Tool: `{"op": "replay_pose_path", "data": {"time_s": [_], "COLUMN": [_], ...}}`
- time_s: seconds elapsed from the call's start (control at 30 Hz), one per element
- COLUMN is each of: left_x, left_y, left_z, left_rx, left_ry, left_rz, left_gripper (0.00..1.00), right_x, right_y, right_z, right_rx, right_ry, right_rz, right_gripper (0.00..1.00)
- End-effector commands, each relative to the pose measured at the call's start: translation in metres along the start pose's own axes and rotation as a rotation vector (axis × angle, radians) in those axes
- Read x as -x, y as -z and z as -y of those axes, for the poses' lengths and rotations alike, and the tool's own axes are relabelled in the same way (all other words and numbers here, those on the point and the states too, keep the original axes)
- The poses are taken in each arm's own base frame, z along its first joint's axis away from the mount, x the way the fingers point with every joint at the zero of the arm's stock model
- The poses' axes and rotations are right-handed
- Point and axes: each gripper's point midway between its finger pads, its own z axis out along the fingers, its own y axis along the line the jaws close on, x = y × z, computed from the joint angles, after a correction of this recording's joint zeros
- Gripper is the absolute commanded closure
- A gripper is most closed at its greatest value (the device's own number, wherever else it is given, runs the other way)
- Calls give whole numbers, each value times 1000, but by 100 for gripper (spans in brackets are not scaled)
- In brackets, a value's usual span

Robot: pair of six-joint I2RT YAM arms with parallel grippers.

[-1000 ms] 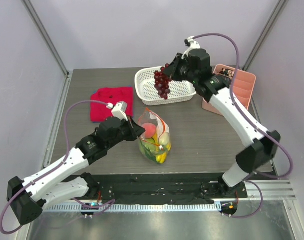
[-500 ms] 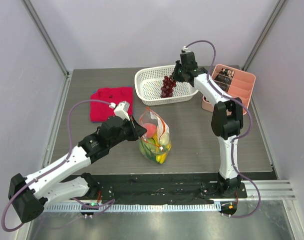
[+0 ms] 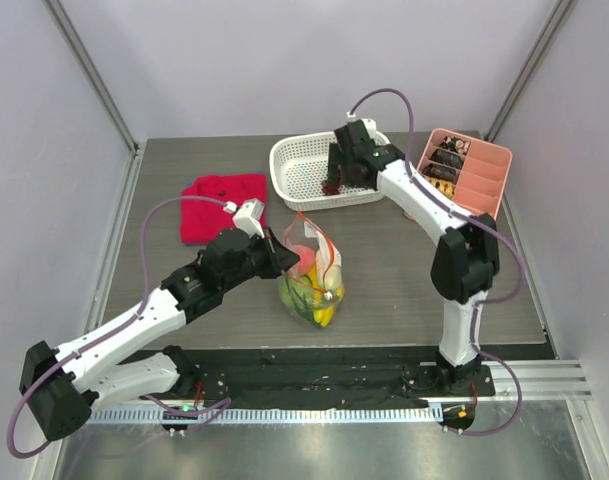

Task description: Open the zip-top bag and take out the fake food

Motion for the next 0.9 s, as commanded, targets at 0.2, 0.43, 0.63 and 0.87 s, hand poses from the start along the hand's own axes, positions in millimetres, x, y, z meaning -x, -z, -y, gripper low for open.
{"op": "replay_pose_path", "data": {"time_s": [0.2,0.43,0.63,0.87], "left_x": [12,11,10,6], "left_y": [-5,-9,-6,-7], "left_z": [33,41,41,35], "left_rx": [-126,-161,-167,-152], "left_ry": [13,36,45,47], "left_rz": [17,6,9,5], "left_gripper": [100,100,100,100], "right_x": [-58,-118,-149,-169], "right_y": [212,231,207,181], "right_z": [-38,-78,-91,-68], "right_rx": [147,300,321,175], "right_ry": [120,166,176,240], "right_rz": [149,27,-42,-66], "right_gripper": [44,59,63,63]}}
